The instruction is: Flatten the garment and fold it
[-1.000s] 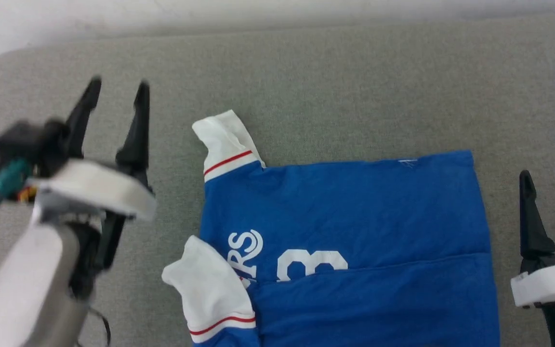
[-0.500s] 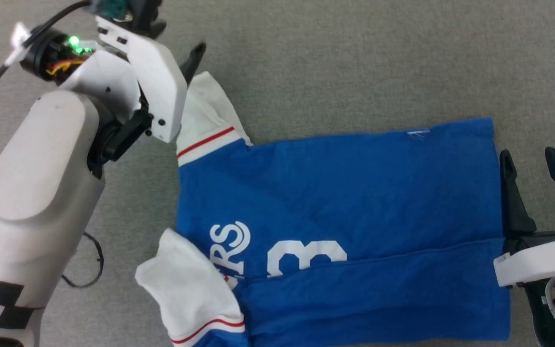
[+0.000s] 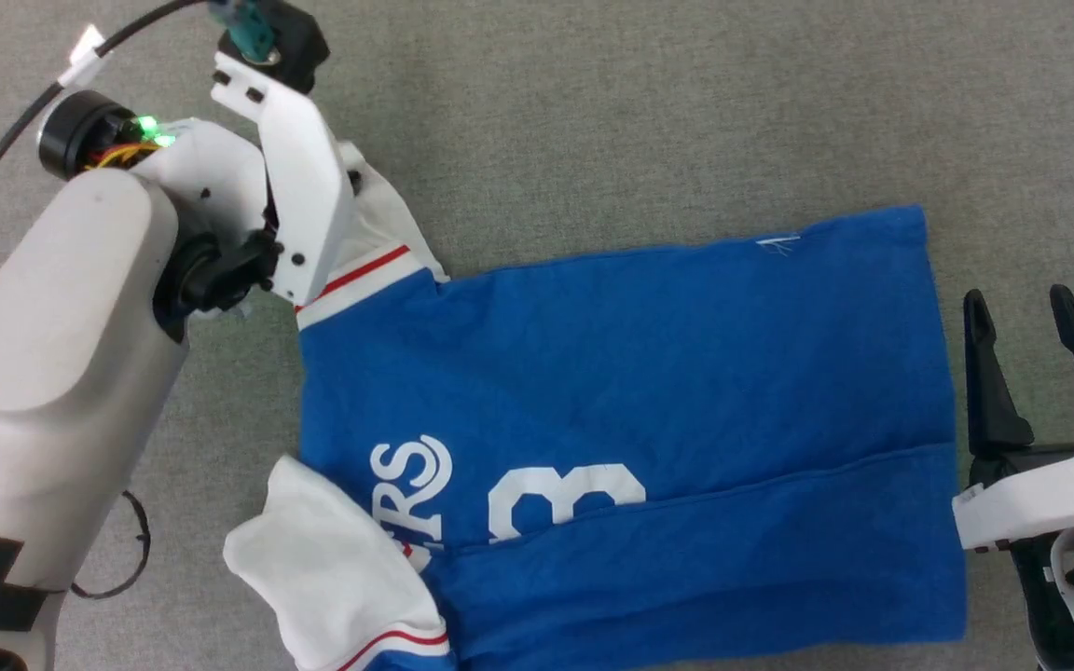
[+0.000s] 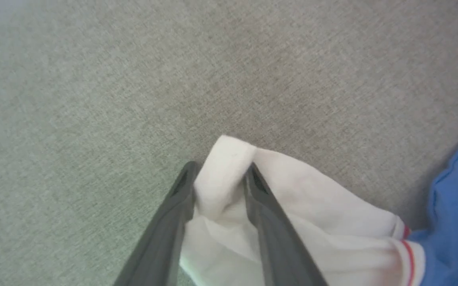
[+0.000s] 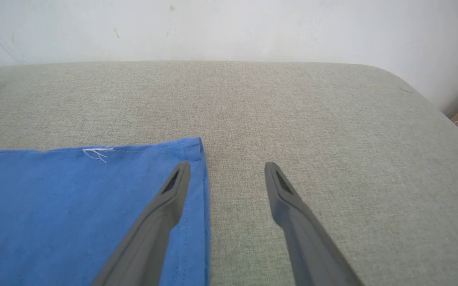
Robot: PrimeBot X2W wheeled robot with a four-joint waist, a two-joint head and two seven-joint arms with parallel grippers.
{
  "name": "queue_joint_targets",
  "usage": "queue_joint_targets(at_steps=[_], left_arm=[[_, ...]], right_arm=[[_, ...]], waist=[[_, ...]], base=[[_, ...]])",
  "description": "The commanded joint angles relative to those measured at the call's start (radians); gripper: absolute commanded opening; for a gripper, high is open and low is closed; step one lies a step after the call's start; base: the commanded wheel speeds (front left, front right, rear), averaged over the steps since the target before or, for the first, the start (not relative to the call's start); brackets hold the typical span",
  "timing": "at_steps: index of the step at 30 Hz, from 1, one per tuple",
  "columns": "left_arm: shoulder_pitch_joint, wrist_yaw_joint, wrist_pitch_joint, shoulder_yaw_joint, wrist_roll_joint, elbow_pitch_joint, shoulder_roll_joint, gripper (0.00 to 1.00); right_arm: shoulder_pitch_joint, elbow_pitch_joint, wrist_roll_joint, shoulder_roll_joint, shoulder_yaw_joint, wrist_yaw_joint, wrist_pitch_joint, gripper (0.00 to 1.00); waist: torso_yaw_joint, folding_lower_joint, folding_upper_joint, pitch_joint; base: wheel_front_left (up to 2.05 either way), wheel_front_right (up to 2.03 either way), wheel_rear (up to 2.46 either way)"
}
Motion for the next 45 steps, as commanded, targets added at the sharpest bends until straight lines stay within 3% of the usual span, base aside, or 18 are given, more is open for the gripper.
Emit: queue_joint_targets(at_steps=[1,11,17,23,35,36,37,38,39,45], left_arm=[[0.031,0.002,0.009,-0.011,-0.009,0.003,0.004,0.0],[0.088,0.017,-0.148,0.014,-0.009,-0.02,-0.015,0.0],[0.097,0.017,-0.174,0.018,-0.02,-0.022,-0.021,0.0],[0.084,0.018,-0.179,0.017,-0.02,-0.031,-0.024,0.0],[0.058,0.015,-0.184,0.007,-0.023,-0.019,-0.035,0.0],[0.056,0.014,-0.185,0.007,-0.024,-0.017,-0.036,0.0],[0.053,0.014,-0.186,0.007,-0.024,-0.016,-0.037,0.0],[0.051,0.013,-0.191,0.007,-0.024,-0.015,-0.038,0.0],[0.05,0.012,-0.196,0.007,-0.024,-0.014,-0.04,0.0],[0.052,0.009,-0.255,0.016,-0.022,-0.011,-0.045,0.0]], right_arm=[[-0.02,0.001,-0.007,0.0,0.003,-0.001,-0.004,1.0],[-0.123,-0.017,-0.048,-0.008,0.045,-0.001,0.043,1.0],[-0.252,0.048,0.004,-0.061,0.03,-0.001,0.231,1.0],[-0.328,0.143,0.05,-0.169,0.092,-0.001,0.478,1.0],[-0.359,0.219,0.163,-0.216,0.165,-0.001,0.644,1.0],[-0.36,0.221,0.166,-0.216,0.162,-0.001,0.649,0.78],[-0.362,0.224,0.167,-0.217,0.161,-0.001,0.652,0.47],[-0.365,0.227,0.165,-0.221,0.162,-0.001,0.653,0.32],[-0.367,0.23,0.165,-0.221,0.16,-0.001,0.652,0.0],[-0.38,0.238,0.162,-0.211,0.142,-0.001,0.609,0.0]], waist=[[-0.002,0.0,0.0,-0.007],[0.004,0.0,0.0,-0.072],[0.018,0.0,0.0,-0.071],[0.037,0.0,0.0,-0.031],[0.064,0.0,0.0,0.0],[0.065,0.0,0.0,0.002],[0.067,0.0,0.0,0.003],[0.068,0.0,0.0,0.004],[0.07,0.0,0.0,0.006],[0.071,0.0,0.0,0.004]], base=[[0.0,0.0,0.0],[0.0,0.0,0.0],[0.0,0.0,0.0],[0.0,0.0,0.0],[0.0,0.0,0.0],[0.0,0.0,0.0],[0.0,0.0,0.0],[0.0,0.0,0.0],[0.0,0.0,0.0],[0.0,0.0,0.0]])
